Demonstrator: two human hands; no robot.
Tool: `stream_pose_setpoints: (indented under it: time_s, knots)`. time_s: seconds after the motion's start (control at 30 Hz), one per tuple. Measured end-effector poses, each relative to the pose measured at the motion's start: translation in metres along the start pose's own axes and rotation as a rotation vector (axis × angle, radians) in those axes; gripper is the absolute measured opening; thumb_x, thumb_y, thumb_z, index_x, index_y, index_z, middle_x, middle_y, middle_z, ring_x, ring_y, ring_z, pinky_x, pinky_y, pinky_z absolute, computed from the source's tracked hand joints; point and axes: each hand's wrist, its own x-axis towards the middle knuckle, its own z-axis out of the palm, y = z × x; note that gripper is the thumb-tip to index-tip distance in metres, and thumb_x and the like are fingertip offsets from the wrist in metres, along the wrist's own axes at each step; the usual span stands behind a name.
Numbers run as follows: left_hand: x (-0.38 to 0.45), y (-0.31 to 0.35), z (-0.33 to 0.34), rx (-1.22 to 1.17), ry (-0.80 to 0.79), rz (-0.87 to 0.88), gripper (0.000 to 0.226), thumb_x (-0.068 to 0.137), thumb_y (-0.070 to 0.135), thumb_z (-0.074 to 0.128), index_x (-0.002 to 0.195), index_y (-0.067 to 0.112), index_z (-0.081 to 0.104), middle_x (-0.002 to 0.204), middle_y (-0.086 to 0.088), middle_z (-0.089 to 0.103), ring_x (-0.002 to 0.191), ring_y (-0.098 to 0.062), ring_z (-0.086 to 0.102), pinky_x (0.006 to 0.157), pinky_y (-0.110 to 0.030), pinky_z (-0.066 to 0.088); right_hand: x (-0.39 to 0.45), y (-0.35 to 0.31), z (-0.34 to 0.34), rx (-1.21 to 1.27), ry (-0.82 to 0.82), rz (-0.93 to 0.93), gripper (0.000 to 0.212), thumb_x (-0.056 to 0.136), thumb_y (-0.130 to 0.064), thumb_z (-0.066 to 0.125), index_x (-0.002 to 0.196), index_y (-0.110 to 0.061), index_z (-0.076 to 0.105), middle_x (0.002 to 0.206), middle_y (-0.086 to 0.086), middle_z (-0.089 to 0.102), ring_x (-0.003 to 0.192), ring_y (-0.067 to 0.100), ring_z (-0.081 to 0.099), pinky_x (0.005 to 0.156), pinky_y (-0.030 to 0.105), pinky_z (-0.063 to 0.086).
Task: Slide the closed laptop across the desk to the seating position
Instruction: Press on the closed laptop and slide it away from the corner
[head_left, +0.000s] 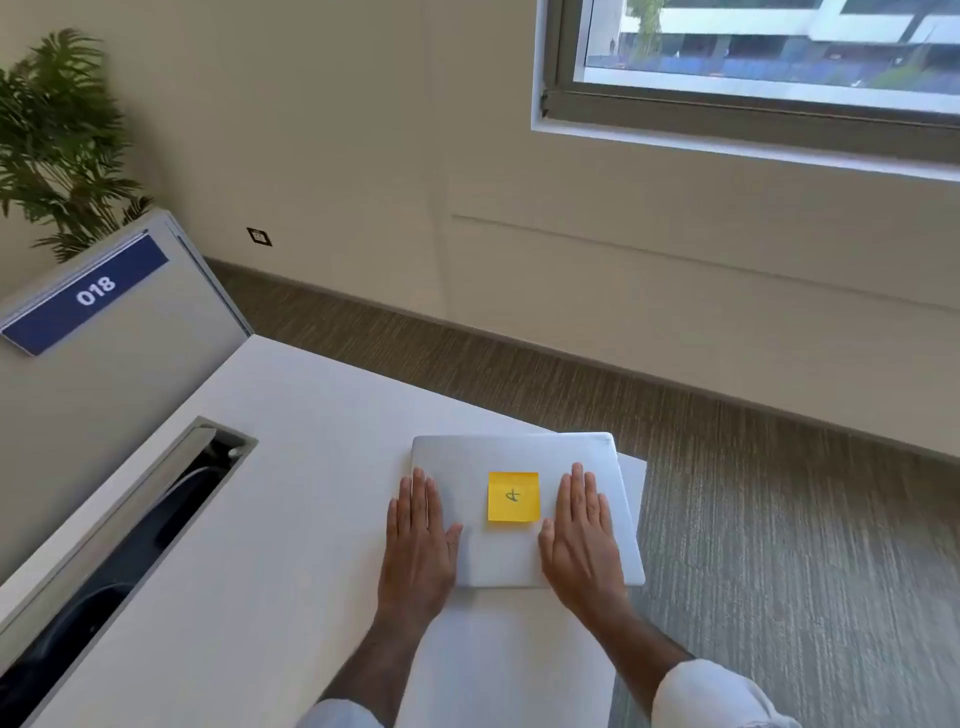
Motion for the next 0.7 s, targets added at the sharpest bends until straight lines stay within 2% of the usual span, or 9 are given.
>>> stream_pose_setpoints:
  time_s: [0.1, 0.23, 0.3, 0.37, 0.47, 0.53, 0.63, 0.7]
  knots:
    - [0.010, -0.001, -0.001, -0.040, -0.022, -0.049, 0.073, 0.101, 0.044, 0.015, 0.152, -0.006, 0.028, 0.161, -0.025, 0.025, 0.149, -0.039, 0.028, 0.121, -0.050, 0.025, 0.007, 0.011, -0.009, 0.034, 0.025, 0.118, 0.070, 0.097, -0.036, 0.010, 0.156, 0.001, 0.014, 0.166, 0.018, 0.006, 0.155, 0.031, 0.004, 0.126, 0.045, 0.008]
    - [0.022, 0.000, -0.003, -0.064, -0.015, -0.065, 0.080, 0.103, 0.048, 0.001, 0.148, -0.007, 0.037, 0.158, -0.027, 0.032, 0.146, -0.041, 0.035, 0.118, -0.053, 0.032, 0.013, 0.021, -0.018, -0.006, 0.019, 0.198, 0.073, 0.094, -0.037, 0.010, 0.155, 0.002, 0.020, 0.165, 0.020, 0.013, 0.153, 0.035, 0.017, 0.123, 0.050, 0.021]
    - [0.026, -0.001, -0.003, -0.051, 0.011, -0.066, 0.085, 0.102, 0.050, -0.005, 0.146, -0.007, 0.041, 0.157, -0.027, 0.034, 0.145, -0.042, 0.037, 0.117, -0.054, 0.033, 0.016, 0.022, -0.024, -0.017, -0.007, 0.223, 0.075, 0.092, -0.038, 0.008, 0.154, 0.002, 0.024, 0.165, 0.020, 0.018, 0.147, 0.036, 0.029, 0.116, 0.050, 0.033]
    - [0.030, -0.002, -0.004, -0.050, -0.009, -0.083, 0.088, 0.100, 0.052, -0.006, 0.145, -0.004, 0.044, 0.157, -0.028, 0.035, 0.144, -0.043, 0.036, 0.117, -0.054, 0.032, 0.020, 0.022, -0.028, -0.037, -0.015, 0.245, 0.075, 0.092, -0.038, 0.010, 0.152, 0.003, 0.031, 0.162, 0.021, 0.026, 0.132, 0.039, 0.046, 0.101, 0.049, 0.046]
    - [0.033, -0.002, -0.003, -0.036, -0.041, -0.114, 0.078, 0.100, 0.052, 0.010, 0.142, 0.001, 0.051, 0.149, -0.033, 0.043, 0.131, -0.047, 0.050, 0.108, -0.055, 0.043, 0.023, 0.024, -0.030, -0.097, -0.028, 0.260, 0.069, 0.096, -0.039, 0.017, 0.150, 0.000, 0.036, 0.160, 0.020, 0.031, 0.111, 0.038, 0.055, 0.083, 0.045, 0.052]
    - [0.033, -0.001, -0.004, -0.011, -0.075, -0.144, 0.068, 0.099, 0.050, 0.025, 0.141, 0.005, 0.054, 0.137, -0.029, 0.054, 0.112, -0.042, 0.059, 0.091, -0.050, 0.052, 0.025, 0.027, -0.030, -0.139, -0.031, 0.251, 0.059, 0.099, -0.036, 0.034, 0.150, -0.004, 0.038, 0.160, 0.018, 0.032, 0.105, 0.037, 0.056, 0.074, 0.043, 0.053]
    - [0.033, 0.001, -0.005, -0.021, -0.079, -0.183, 0.055, 0.096, 0.044, 0.057, 0.139, 0.010, 0.057, 0.113, -0.021, 0.061, 0.089, -0.036, 0.059, 0.070, -0.044, 0.051, 0.027, 0.030, -0.030, -0.139, -0.049, 0.276, 0.058, 0.098, -0.036, 0.047, 0.150, -0.013, 0.039, 0.153, 0.018, 0.038, 0.098, 0.036, 0.056, 0.064, 0.042, 0.055]
    - [0.034, 0.003, -0.004, -0.042, -0.065, -0.203, 0.055, 0.093, 0.042, 0.065, 0.138, 0.011, 0.058, 0.106, -0.020, 0.061, 0.085, -0.035, 0.058, 0.065, -0.043, 0.050, 0.028, 0.031, -0.030, -0.132, -0.051, 0.294, 0.058, 0.098, -0.039, 0.046, 0.151, -0.017, 0.037, 0.139, 0.017, 0.046, 0.093, 0.034, 0.056, 0.059, 0.040, 0.056]
